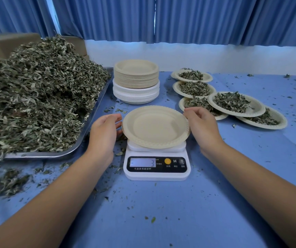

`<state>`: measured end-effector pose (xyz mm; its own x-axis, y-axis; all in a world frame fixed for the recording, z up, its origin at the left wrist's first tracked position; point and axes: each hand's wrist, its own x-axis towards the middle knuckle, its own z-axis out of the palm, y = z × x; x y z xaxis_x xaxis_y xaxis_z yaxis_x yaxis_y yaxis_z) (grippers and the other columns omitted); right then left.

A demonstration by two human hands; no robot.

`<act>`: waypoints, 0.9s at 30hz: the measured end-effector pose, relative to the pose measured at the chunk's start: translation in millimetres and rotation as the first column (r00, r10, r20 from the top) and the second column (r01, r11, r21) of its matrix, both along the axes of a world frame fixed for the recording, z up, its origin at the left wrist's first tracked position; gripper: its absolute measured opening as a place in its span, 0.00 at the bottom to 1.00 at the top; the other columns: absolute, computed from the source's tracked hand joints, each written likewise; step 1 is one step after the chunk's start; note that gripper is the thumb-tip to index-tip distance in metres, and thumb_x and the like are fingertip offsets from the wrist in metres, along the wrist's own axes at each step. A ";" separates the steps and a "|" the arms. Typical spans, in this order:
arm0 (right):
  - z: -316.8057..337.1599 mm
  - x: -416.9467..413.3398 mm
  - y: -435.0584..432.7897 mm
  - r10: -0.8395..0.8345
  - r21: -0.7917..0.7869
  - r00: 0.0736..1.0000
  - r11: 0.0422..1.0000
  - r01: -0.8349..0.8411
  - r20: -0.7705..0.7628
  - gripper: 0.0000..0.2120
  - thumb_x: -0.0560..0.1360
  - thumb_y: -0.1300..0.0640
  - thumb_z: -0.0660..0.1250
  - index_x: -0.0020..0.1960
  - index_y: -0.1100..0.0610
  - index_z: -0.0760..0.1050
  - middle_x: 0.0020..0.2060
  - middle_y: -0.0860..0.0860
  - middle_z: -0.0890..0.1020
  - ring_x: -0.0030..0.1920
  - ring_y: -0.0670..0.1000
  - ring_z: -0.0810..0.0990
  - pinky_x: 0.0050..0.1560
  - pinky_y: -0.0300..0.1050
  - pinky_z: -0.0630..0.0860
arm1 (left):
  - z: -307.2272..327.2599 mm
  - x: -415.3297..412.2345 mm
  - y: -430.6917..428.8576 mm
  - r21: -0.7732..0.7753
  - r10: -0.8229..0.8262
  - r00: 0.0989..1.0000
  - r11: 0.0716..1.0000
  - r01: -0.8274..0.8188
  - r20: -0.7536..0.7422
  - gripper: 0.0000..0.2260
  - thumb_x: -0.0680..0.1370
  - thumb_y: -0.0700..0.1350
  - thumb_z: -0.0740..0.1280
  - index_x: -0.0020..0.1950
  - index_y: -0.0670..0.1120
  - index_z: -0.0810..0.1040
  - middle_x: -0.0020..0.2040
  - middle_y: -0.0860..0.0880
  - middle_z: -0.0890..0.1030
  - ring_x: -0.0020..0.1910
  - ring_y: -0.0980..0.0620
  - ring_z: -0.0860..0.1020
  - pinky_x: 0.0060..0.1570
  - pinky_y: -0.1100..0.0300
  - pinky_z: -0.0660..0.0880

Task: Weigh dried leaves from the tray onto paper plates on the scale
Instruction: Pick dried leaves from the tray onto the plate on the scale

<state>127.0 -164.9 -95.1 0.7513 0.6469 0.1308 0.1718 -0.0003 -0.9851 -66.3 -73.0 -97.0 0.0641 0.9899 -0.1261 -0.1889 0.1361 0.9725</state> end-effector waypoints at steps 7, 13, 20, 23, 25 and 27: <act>-1.6 2.7 0.4 0.008 -0.010 1.000 1.000 -0.008 -0.003 0.08 0.76 0.54 0.64 0.53 0.54 0.78 0.43 0.48 0.79 0.39 0.44 0.75 0.39 0.37 0.70 | 3.8 -1.1 -3.0 -0.016 0.010 0.998 1.000 -0.010 0.058 0.06 0.77 0.39 0.64 0.49 0.43 0.80 0.45 0.50 0.83 0.47 0.56 0.82 0.46 0.62 0.80; -1.4 6.1 1.7 -0.009 -0.021 0.999 1.000 0.010 0.034 0.07 0.76 0.55 0.64 0.51 0.54 0.78 0.42 0.43 0.79 0.35 0.34 0.75 0.34 0.28 0.70 | 5.6 -2.5 -3.8 -0.053 -0.022 0.991 0.998 0.030 0.130 0.08 0.78 0.39 0.60 0.48 0.44 0.79 0.47 0.50 0.82 0.49 0.56 0.81 0.46 0.64 0.79; 21.5 11.4 -1.5 -0.016 -0.017 0.914 1.000 0.025 0.405 0.05 0.74 0.57 0.66 0.45 0.54 0.80 0.36 0.43 0.79 0.36 0.39 0.73 0.42 0.37 0.69 | 7.9 -4.8 0.8 -0.110 -0.050 0.962 0.991 0.082 0.268 0.15 0.82 0.43 0.54 0.65 0.39 0.73 0.58 0.47 0.78 0.57 0.51 0.77 0.58 0.60 0.73; 33.7 0.6 6.4 0.042 -0.051 0.866 0.999 -0.019 0.498 0.06 0.74 0.57 0.65 0.45 0.55 0.81 0.30 0.40 0.75 0.30 0.36 0.72 0.36 0.35 0.66 | 10.4 -7.5 0.0 -0.166 -0.041 0.935 0.981 0.105 0.352 0.18 0.83 0.45 0.53 0.68 0.38 0.71 0.65 0.43 0.75 0.63 0.48 0.74 0.67 0.55 0.69; 38.8 -14.5 17.4 0.112 -0.093 0.841 0.993 -0.074 0.529 0.06 0.74 0.57 0.65 0.44 0.55 0.81 0.30 0.40 0.75 0.29 0.34 0.72 0.35 0.34 0.66 | 12.6 -11.0 -0.4 -0.202 -0.022 0.917 0.973 0.111 0.399 0.19 0.83 0.47 0.53 0.69 0.38 0.69 0.67 0.43 0.73 0.65 0.47 0.73 0.68 0.54 0.67; 42.9 -33.9 32.2 0.195 -0.136 0.807 0.980 -0.143 0.557 0.06 0.74 0.57 0.65 0.44 0.56 0.81 0.31 0.41 0.77 0.30 0.35 0.72 0.34 0.34 0.66 | 13.6 -15.2 -0.2 -0.234 -0.004 0.908 0.966 0.112 0.418 0.21 0.83 0.50 0.52 0.71 0.39 0.68 0.69 0.43 0.72 0.67 0.47 0.71 0.69 0.54 0.66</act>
